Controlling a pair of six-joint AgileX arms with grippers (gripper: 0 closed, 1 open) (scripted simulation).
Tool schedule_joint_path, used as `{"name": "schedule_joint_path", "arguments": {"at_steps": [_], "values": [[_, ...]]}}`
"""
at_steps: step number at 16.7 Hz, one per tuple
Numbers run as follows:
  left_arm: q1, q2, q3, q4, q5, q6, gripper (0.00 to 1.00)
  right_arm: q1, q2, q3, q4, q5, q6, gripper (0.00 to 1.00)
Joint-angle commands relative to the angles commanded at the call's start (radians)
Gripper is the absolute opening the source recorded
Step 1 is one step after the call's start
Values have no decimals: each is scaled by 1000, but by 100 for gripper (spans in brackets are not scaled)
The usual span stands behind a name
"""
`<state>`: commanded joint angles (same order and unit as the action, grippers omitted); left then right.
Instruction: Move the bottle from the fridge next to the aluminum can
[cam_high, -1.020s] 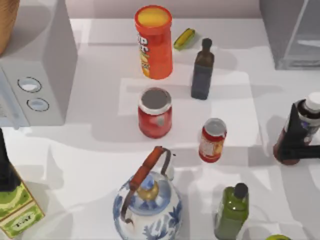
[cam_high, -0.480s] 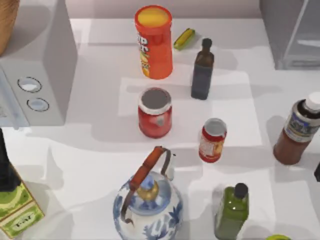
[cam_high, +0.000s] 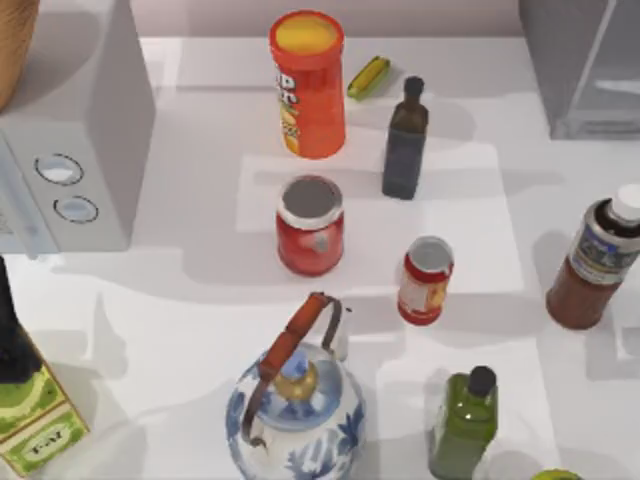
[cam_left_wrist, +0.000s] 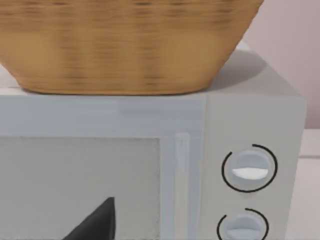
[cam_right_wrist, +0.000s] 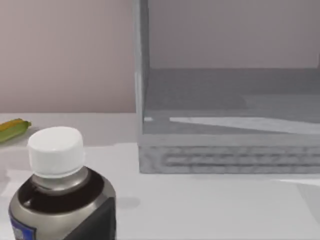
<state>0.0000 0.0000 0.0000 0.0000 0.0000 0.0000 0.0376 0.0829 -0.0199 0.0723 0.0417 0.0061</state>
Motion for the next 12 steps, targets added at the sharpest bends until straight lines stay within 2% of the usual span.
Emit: {"name": "schedule_joint_path", "arguments": {"at_steps": [3, 9, 12], "values": [[0, 0, 0, 0, 0, 0, 100, -35, -78, 18, -68, -39, -6, 100], [0, 0, 0, 0, 0, 0, 100, -35, -81, 19, -72, -40, -6, 100], [0, 0, 0, 0, 0, 0, 100, -38, -135, 64, -137, -37, -7, 100]]}}
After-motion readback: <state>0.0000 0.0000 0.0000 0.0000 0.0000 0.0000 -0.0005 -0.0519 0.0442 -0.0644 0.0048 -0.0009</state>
